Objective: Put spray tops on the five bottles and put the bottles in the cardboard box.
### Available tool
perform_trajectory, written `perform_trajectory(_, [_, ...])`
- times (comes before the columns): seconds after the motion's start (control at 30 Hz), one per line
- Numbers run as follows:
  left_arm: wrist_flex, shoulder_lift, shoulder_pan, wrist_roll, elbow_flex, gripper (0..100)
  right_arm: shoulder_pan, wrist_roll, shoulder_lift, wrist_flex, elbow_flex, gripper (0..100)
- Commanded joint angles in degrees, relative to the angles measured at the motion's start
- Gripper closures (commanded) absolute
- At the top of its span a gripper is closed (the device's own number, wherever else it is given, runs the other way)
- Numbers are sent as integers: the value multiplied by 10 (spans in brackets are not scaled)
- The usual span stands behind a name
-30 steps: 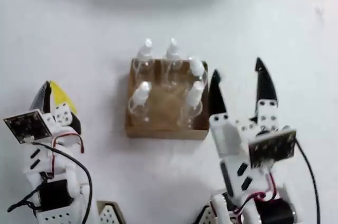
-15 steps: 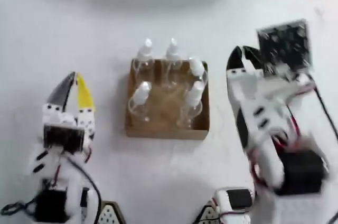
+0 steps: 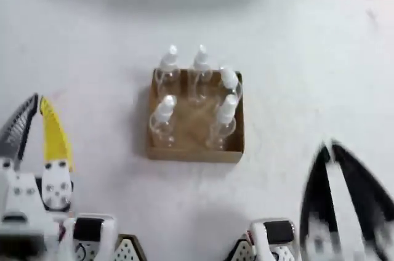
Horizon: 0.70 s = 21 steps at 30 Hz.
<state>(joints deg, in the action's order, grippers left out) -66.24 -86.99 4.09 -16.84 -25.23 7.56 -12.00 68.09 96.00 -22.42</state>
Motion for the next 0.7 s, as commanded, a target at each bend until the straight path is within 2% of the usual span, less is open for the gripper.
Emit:
perform_trajectory(0.0, [-105, 174, 1, 45, 163, 977, 4, -3, 95, 1, -11, 983])
perform_trajectory(0.13, [-167, 175, 1, 59, 211, 977, 4, -3, 204, 7, -4, 983])
perform_trajectory(0.3, [-177, 61, 1, 54, 166, 977, 0, -3, 356, -6, 97, 983])
perform_trajectory(0.53, [-47, -177, 6, 52, -93, 977, 5, -34, 355, -10, 215, 983])
perform_trajectory(0.67, [-26, -167, 21, 52, -167, 977, 5, -41, 356, -44, 296, 983])
